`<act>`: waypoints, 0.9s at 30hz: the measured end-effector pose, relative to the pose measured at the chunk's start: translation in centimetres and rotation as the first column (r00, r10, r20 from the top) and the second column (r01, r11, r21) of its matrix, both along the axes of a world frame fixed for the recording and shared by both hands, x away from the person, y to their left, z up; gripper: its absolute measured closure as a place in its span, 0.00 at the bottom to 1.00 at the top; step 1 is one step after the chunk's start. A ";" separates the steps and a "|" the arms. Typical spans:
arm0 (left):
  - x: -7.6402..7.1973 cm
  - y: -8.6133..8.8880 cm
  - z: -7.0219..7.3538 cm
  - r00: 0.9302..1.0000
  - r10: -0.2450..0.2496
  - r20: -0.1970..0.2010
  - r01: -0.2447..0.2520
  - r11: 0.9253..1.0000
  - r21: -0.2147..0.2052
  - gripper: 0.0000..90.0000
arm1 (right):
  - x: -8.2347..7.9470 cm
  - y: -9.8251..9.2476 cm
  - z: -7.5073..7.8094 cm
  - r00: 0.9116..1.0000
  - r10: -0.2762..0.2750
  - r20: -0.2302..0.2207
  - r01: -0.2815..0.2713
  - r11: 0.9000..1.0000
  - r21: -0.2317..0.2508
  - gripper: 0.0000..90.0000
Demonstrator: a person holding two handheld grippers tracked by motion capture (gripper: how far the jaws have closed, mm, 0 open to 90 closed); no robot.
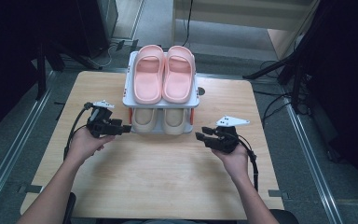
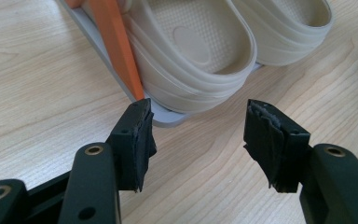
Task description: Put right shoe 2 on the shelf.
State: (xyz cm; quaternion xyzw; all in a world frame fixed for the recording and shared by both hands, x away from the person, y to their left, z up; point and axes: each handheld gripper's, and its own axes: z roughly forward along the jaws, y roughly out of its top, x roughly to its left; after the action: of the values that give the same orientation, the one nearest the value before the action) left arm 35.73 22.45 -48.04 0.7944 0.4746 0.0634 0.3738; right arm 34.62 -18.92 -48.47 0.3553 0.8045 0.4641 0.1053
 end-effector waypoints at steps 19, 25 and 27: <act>-1.0 0.6 0.1 1.000 0.002 0.020 -0.002 1.000 -0.002 0.44 | 0.6 1.3 -0.4 0.999 0.029 -0.033 -0.029 1.000 -0.002 0.64; -0.9 1.2 0.0 0.999 0.037 0.021 -0.037 0.999 -0.001 0.47 | 0.6 1.3 -0.4 0.999 0.032 -0.034 -0.032 0.999 -0.010 0.64; -0.9 1.2 0.0 0.999 0.037 0.026 -0.037 0.999 -0.002 0.47 | 0.6 1.2 -0.3 0.999 0.031 -0.036 -0.031 0.999 -0.008 0.65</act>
State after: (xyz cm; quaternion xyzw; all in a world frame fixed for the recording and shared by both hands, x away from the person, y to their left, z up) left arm 34.87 23.68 -48.06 0.7843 0.4845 0.0801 0.3792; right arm 35.19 -17.69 -48.81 0.3507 0.8136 0.4559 0.0853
